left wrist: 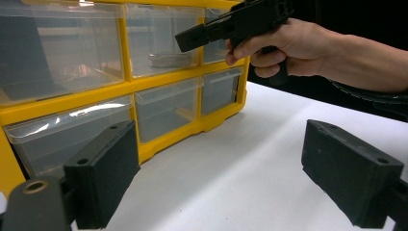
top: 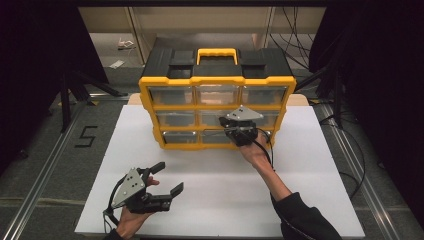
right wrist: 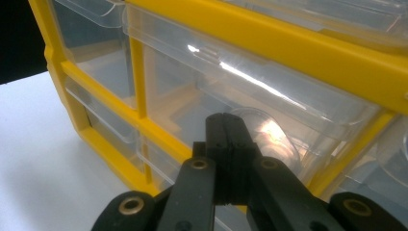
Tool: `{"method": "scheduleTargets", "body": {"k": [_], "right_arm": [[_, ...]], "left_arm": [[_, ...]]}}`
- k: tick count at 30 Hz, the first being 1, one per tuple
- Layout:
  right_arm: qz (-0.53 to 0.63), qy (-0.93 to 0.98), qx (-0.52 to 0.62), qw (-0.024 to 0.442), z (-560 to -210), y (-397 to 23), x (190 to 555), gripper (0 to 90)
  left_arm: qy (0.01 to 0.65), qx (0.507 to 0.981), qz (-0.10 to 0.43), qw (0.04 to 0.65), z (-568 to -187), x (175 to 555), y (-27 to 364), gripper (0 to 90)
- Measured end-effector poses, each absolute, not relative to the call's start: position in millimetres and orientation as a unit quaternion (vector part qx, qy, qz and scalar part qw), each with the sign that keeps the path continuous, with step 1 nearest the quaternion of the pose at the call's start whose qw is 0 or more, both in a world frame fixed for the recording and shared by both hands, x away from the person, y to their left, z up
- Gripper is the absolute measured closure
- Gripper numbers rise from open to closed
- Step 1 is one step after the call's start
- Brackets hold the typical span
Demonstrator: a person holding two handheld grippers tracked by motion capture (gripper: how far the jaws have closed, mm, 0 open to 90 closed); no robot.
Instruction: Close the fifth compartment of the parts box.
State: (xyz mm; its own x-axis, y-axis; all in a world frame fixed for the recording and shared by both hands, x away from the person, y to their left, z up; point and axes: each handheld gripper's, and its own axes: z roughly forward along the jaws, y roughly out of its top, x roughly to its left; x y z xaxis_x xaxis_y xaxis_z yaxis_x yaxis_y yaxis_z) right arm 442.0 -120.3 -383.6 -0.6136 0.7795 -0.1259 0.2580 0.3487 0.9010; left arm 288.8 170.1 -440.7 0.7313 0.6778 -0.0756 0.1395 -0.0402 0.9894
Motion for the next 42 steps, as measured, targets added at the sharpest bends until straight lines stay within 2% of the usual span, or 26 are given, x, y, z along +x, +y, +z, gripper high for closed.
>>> {"method": "scheduleTargets", "body": {"k": [12,15,25,35,42], "right_arm": [[0.467,0.771,0.336,0.272,-381.7,-124.8,433.5,90.0],[0.473,0.770,0.332,0.270,-378.1,-127.4,428.2,87.6],[0.499,0.765,0.319,0.254,-369.7,-134.2,413.8,71.2],[0.523,0.763,0.305,0.227,-360.4,-133.2,397.8,44.9],[0.531,0.763,0.297,0.218,-357.5,-131.3,390.7,39.3]], "left_arm": [[0.297,0.688,0.216,0.626,-440.5,288.4,170.8,12.6],[0.297,0.688,0.216,0.626,-440.4,288.4,170.8,12.6],[0.297,0.688,0.216,0.626,-440.5,288.4,170.9,12.7],[0.297,0.689,0.214,0.626,-440.6,288.5,170.8,12.6],[0.296,0.689,0.214,0.625,-440.7,288.6,170.4,12.6]]}}
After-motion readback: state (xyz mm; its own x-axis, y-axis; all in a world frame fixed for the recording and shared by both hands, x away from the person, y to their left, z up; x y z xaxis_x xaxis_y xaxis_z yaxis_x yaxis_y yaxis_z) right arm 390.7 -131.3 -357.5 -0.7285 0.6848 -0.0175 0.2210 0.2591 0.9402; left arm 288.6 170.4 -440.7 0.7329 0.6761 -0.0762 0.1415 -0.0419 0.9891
